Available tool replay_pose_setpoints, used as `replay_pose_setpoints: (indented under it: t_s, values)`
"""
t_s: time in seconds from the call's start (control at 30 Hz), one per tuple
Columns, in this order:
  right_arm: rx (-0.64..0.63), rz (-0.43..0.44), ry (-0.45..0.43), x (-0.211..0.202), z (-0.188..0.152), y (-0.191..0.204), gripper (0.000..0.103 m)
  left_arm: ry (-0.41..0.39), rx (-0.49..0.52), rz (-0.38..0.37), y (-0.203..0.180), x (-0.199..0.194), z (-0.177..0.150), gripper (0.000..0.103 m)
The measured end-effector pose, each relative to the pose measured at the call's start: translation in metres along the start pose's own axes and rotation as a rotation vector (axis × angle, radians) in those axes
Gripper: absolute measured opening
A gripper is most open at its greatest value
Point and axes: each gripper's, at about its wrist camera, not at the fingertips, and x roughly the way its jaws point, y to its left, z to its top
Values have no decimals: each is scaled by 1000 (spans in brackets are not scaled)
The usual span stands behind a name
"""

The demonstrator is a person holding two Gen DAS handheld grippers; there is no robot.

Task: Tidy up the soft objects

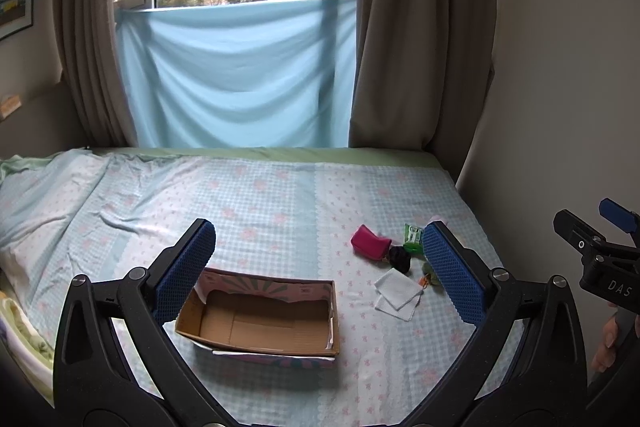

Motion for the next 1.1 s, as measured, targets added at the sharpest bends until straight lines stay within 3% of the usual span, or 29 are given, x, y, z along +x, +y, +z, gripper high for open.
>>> replay_pose_setpoints:
  t_s: [0.7, 0.9, 1.1]
  values:
    - [24, -4, 0, -1, -2, 7, 103, 30, 20, -32, 9, 9, 5, 103]
    - [52, -37, 13, 2, -1, 5, 103, 92, 27, -98, 4, 39, 8, 103]
    - [109, -99, 58, 27, -2, -18, 103, 200, -8, -154, -16, 102, 11, 103]
